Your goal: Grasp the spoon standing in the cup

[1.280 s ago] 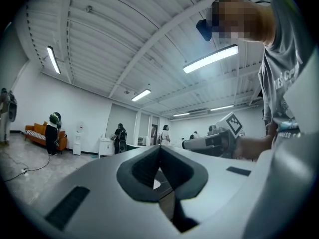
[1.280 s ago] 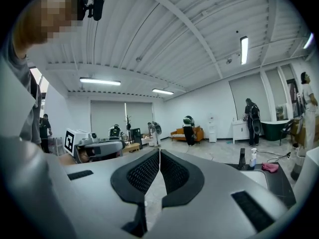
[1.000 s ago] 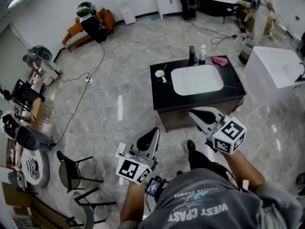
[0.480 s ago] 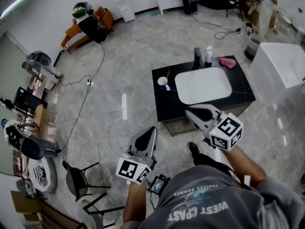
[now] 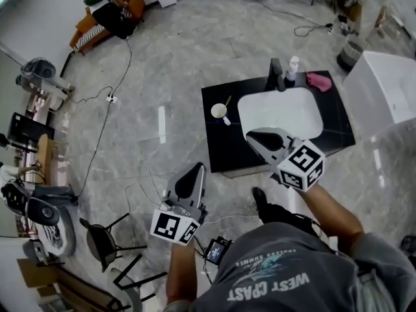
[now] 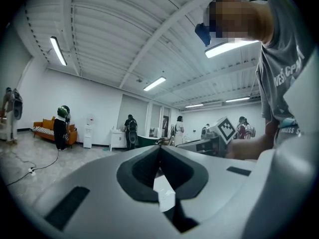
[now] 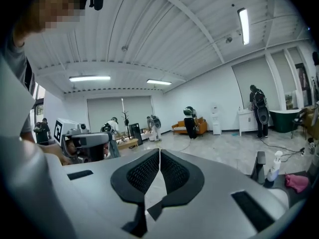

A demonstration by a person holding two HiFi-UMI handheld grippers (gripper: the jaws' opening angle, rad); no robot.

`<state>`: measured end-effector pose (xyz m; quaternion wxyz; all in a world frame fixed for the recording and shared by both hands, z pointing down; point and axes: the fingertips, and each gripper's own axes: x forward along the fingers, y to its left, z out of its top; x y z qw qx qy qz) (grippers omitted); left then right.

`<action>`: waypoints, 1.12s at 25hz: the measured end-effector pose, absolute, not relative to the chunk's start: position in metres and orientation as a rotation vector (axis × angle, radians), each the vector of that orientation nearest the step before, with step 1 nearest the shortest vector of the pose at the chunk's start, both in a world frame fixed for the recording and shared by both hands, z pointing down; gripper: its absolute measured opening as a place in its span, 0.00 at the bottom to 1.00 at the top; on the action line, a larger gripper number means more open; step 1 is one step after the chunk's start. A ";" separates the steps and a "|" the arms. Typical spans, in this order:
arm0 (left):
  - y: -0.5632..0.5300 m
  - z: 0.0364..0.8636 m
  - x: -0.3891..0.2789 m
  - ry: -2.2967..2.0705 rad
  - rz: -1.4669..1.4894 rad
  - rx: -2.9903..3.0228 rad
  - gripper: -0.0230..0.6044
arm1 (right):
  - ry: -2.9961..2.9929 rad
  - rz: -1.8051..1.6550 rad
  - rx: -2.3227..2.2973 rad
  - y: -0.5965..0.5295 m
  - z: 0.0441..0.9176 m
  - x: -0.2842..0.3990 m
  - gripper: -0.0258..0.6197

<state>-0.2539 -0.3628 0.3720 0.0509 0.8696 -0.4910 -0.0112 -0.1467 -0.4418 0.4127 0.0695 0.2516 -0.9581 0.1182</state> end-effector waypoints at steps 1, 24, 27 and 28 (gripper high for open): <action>-0.371 0.376 -0.256 -1.497 -0.032 2.636 0.04 | -2.871 0.362 0.755 -0.453 0.420 -0.149 0.09; -0.494 0.471 -0.288 -1.507 0.042 2.444 0.04 | -2.627 0.580 0.758 -0.635 0.612 -0.202 0.11; -0.496 0.482 -0.289 -1.512 0.048 2.420 0.04 | -2.588 0.624 0.780 -0.648 0.638 -0.203 0.19; -0.497 0.486 -0.289 -1.513 0.051 2.413 0.04 | -2.579 0.637 0.785 -0.651 0.645 -0.203 0.20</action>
